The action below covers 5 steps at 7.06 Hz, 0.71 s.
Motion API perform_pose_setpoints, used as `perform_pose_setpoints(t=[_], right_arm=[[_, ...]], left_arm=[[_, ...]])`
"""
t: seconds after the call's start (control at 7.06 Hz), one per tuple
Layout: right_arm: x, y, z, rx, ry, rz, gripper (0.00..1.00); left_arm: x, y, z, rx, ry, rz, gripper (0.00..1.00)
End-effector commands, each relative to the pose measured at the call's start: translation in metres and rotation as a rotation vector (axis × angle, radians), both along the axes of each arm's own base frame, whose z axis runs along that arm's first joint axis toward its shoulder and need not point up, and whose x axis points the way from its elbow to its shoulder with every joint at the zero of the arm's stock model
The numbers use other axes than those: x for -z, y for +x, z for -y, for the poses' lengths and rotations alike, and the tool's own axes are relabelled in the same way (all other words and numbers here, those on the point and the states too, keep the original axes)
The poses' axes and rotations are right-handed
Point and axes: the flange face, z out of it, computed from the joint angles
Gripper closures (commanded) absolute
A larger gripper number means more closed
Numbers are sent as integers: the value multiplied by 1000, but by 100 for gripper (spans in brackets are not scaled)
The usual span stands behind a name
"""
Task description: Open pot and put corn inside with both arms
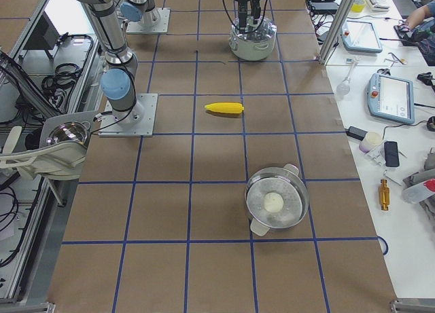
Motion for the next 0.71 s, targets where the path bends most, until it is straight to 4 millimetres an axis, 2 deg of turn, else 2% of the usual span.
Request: perform_pose_setpoints(t=[0.0, 0.28, 0.57], right_arm=[[-1, 1, -1, -2, -1, 4, 0], [-1, 2, -1, 0, -3, 3, 0], [0, 1, -1, 3, 0, 0, 0]], left_arm=[[2, 1, 0, -1, 5, 0, 38], [2, 0, 1, -1, 3, -2, 43], [3, -1, 2, -1, 2, -7, 38]])
